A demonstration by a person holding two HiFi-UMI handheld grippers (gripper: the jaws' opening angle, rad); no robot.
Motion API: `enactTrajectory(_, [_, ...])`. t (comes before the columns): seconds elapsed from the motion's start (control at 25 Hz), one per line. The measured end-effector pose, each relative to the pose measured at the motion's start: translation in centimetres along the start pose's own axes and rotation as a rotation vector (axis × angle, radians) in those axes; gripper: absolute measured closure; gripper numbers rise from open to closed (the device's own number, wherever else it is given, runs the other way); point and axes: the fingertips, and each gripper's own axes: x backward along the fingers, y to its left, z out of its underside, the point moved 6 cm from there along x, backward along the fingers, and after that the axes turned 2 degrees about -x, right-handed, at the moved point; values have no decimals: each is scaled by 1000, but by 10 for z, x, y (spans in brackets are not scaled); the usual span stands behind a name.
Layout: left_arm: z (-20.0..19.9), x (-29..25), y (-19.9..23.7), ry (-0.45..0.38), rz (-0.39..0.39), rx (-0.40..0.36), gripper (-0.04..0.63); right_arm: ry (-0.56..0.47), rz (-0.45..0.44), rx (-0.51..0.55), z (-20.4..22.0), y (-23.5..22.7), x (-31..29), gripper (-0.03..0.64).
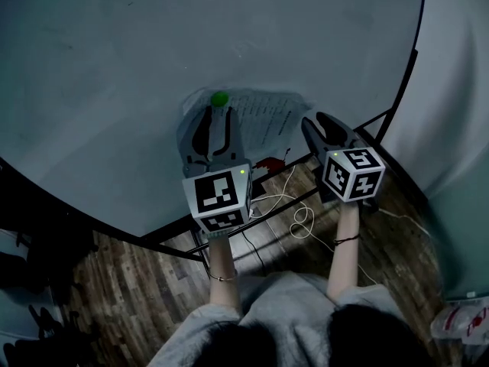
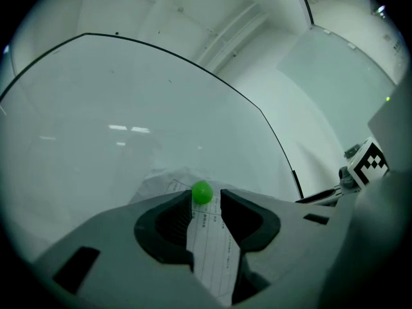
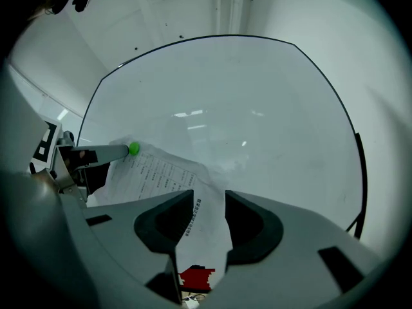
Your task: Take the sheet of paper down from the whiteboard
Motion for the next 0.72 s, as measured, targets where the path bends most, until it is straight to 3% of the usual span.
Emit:
enactTrajectory(0.32, [-3,-13,-2,21,-76,-74,476,5,-34,5,-1,-12,-15,462])
enactTrajectory(0.72, [-4,-19,-12,38,-146,-246,476,37,-114,6,10,-7,-38,462])
